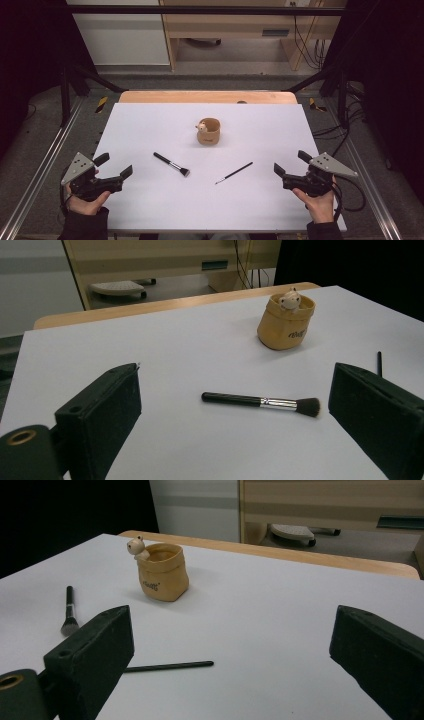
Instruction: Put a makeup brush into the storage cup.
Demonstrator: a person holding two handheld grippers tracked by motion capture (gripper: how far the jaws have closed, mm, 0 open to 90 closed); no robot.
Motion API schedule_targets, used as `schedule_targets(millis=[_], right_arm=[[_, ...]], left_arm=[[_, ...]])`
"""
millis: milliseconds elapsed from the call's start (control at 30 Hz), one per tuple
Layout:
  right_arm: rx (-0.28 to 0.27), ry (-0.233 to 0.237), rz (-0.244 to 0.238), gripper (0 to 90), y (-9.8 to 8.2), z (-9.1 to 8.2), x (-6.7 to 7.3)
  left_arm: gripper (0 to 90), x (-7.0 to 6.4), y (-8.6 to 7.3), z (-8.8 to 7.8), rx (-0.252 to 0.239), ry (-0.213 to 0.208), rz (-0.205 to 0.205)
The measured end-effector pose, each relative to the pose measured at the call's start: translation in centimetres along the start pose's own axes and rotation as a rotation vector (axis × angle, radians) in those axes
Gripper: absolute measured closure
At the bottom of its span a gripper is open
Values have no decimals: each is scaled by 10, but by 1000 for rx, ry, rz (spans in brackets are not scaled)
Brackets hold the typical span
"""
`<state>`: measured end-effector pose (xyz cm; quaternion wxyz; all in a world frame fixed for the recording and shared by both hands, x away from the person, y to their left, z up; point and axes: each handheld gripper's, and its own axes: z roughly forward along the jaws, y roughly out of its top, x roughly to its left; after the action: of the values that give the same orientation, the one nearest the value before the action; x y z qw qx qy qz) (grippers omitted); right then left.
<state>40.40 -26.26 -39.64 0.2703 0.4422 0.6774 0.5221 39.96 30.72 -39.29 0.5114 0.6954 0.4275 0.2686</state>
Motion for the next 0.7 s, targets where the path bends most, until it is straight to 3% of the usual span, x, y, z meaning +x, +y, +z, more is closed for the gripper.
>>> schedule_targets(millis=[367,700], right_arm=[[3,7,-9,46,1,0,1],[31,37,-55,49,5,8,11]], left_arm=[[60,-1,-2,3,8,-2,2],[59,-2,-3,6,16,1,2]])
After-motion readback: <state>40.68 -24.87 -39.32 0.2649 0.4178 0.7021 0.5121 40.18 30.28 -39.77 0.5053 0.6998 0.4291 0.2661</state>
